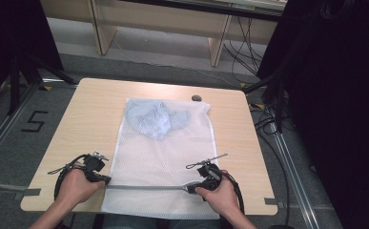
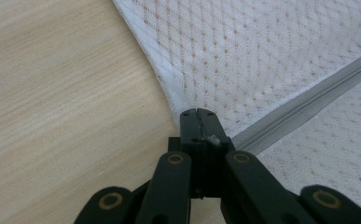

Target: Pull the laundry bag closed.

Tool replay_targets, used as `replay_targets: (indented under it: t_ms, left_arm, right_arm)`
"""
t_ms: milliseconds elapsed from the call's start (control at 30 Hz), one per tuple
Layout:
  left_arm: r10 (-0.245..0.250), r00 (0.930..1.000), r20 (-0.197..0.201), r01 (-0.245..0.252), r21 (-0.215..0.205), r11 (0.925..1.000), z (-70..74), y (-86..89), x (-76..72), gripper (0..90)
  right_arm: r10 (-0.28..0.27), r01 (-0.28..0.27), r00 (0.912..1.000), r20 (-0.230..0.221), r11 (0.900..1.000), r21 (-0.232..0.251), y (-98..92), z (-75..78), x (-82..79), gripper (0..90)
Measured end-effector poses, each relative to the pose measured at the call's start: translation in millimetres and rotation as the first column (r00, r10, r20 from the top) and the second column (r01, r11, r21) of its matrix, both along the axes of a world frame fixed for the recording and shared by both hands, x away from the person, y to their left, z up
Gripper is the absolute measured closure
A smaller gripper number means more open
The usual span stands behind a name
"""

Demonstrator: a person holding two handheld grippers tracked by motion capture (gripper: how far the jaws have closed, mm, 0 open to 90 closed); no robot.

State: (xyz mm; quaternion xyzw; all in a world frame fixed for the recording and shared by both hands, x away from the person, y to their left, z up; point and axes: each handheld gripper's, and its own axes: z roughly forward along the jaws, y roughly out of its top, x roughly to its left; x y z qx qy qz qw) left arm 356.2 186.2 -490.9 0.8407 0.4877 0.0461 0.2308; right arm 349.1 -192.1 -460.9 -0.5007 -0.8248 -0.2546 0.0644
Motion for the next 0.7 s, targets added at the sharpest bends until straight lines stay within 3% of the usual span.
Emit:
replay_targets:
  t_ms: [300,433,567,600,700]
  left_arm:
    - [-0.002,1.0000,0.000,0.002,-0.001,1.0000,0.0,0.3,0.2,89.7]
    - [-0.002,1.0000,0.000,0.002,-0.001,1.0000,0.0,0.3,0.1,89.7]
    - [-0.002,1.0000,0.000,0.002,0.000,1.0000,0.0,0.2,0.1,89.8]
    - [0.000,1.0000,0.000,0.000,-0.002,1.0000,-0.1,0.3,0.1,89.7]
    - [0.000,1.0000,0.000,0.000,-0.003,1.0000,-0.2,0.4,0.1,89.7]
  right_arm:
    - [0.012,-0.012,0.9999,0.012,1.000,0.004,-3.1,-0.3,1.0,86.9]
    - [0.017,-0.017,0.9998,-0.004,1.000,0.014,-4.8,0.5,1.3,86.9]
    - [0.026,-0.025,0.9996,0.015,0.999,-0.020,-8.2,0.0,1.8,86.9]
    - [0.020,-0.020,0.9998,0.005,1.000,0.009,-7.3,0.5,1.3,86.9]
    - [0.013,-0.013,0.9999,-0.001,1.000,0.013,-8.6,0.9,1.4,86.9]
